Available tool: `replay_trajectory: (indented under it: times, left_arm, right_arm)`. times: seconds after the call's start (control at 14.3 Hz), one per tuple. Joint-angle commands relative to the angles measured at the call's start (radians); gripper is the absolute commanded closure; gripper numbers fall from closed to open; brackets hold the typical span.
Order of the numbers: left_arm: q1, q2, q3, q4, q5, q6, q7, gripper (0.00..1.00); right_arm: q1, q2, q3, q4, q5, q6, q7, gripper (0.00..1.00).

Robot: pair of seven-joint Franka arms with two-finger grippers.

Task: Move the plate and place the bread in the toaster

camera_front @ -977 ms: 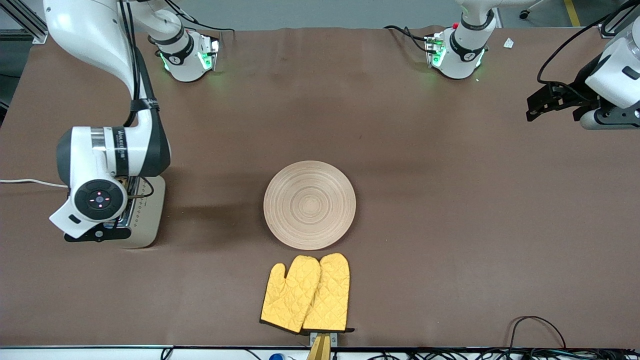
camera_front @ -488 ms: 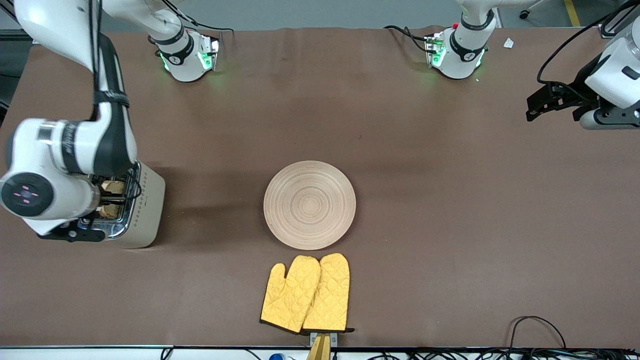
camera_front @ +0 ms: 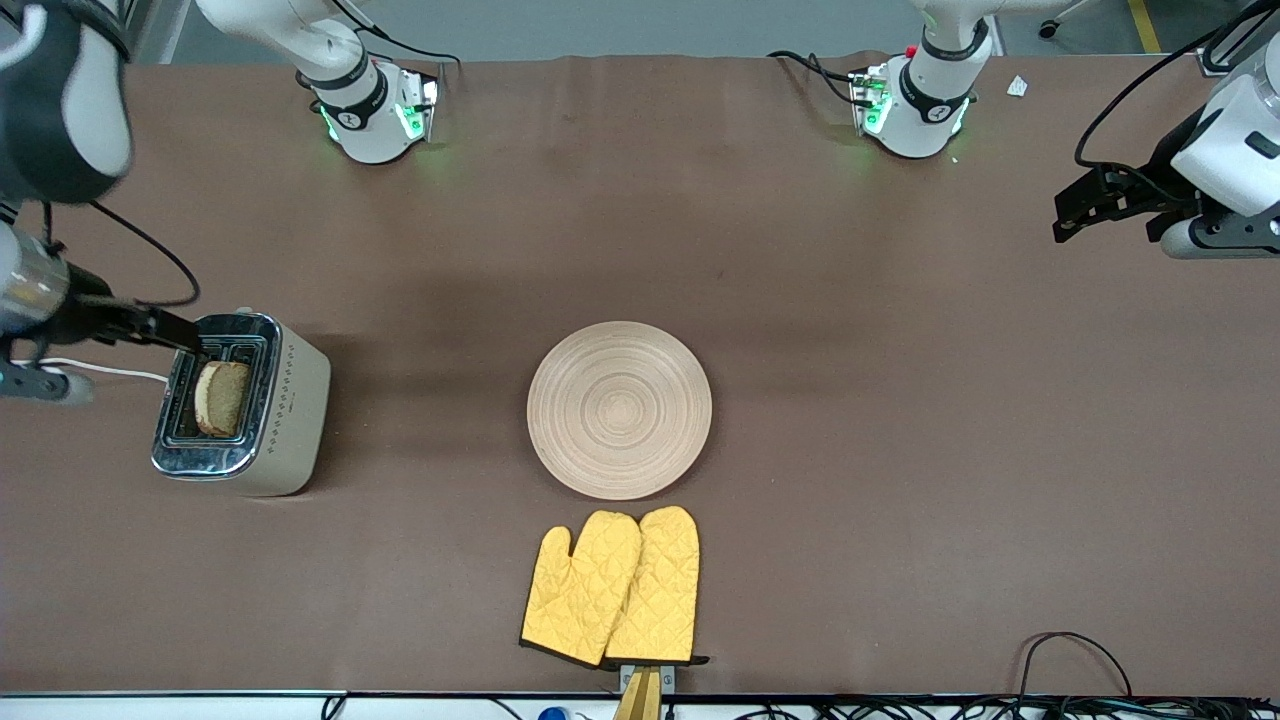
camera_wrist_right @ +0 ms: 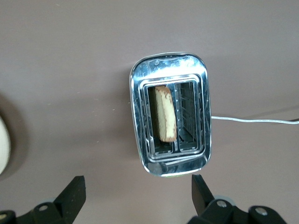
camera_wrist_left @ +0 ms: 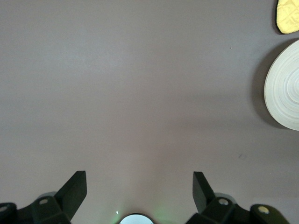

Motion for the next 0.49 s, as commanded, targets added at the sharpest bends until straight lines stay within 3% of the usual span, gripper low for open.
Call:
replay_trajectory:
  times: [0.0, 0.14, 0.42]
  left_arm:
    - [0.0, -0.017, 0.002, 0.011, 0.009, -0.015, 0.009, 0.0]
    - [0.0, -0.014, 0.002, 0.018, 0.011, -0.025, 0.009, 0.0]
    - [0.002, -0.013, 0.002, 0.021, 0.011, -0.025, 0.02, 0.0]
  right_arm:
    - [-0.027, -0.128, 0.015, -0.085, 0.023, -0.001, -0.024, 0.0]
    - [-0.027, -0.194, 0.014, -0.124, 0.022, 0.002, -0.035, 0.0]
    - [-0.048, -0.208, 0.014, -0.111, 0.02, -0.026, -0.035, 0.0]
